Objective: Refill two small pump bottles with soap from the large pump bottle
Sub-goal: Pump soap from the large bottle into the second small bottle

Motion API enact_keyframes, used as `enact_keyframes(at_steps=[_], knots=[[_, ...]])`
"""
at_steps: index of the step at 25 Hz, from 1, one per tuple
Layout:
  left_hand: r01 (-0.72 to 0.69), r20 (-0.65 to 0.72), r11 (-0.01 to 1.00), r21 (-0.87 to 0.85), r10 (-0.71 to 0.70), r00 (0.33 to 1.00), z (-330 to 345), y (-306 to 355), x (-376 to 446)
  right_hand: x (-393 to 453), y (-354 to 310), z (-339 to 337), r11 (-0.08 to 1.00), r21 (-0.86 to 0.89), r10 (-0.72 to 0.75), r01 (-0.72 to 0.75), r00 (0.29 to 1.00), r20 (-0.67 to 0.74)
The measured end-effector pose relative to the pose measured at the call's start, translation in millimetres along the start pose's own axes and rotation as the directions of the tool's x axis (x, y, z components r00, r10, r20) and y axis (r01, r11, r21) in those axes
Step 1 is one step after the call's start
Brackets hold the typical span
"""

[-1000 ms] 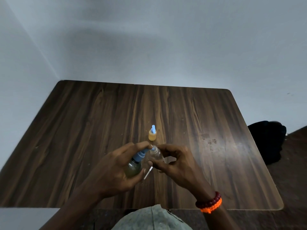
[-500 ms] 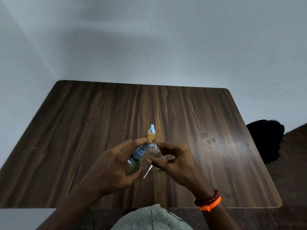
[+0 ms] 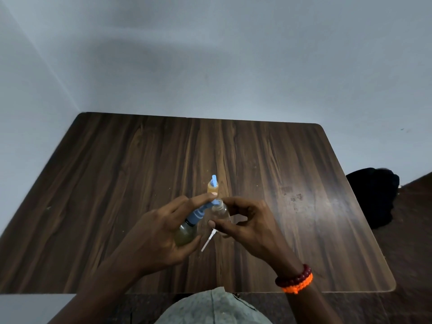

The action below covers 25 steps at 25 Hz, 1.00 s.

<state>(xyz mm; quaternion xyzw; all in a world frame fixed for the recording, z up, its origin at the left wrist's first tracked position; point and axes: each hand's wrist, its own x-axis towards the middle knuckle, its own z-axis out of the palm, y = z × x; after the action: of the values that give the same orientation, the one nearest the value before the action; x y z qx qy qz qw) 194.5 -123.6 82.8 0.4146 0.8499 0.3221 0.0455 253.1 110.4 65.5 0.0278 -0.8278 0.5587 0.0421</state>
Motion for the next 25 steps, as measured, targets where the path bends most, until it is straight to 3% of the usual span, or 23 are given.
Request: enact_keyframes(at_steps=[4,9,15,21,25], knots=[[0.019,0.051,0.999,-0.027,-0.018,0.999,-1,2,1,2,2,-8,1.0,-0.007,0.002,-0.002,1.0,0.004],[0.007,-0.027,1.0,-0.026,-0.007,1.0,-2,8,6,3,1,-3,1.0,-0.024,-0.015,0.015,1.0,0.005],[0.037,0.068,0.998,-0.052,-0.034,0.997,-7,5,4,3,0,-10,1.0,0.006,0.002,-0.002,1.0,0.011],[0.004,-0.021,1.0,-0.008,-0.004,1.0,-10,11,6,-1,-5,-4,0.998,0.057,0.022,-0.025,0.998,0.054],[0.018,0.022,1.0,-0.021,-0.017,1.0,-14,10,3,2,-9,-7,0.993,0.105,0.05,-0.054,0.998,0.044]])
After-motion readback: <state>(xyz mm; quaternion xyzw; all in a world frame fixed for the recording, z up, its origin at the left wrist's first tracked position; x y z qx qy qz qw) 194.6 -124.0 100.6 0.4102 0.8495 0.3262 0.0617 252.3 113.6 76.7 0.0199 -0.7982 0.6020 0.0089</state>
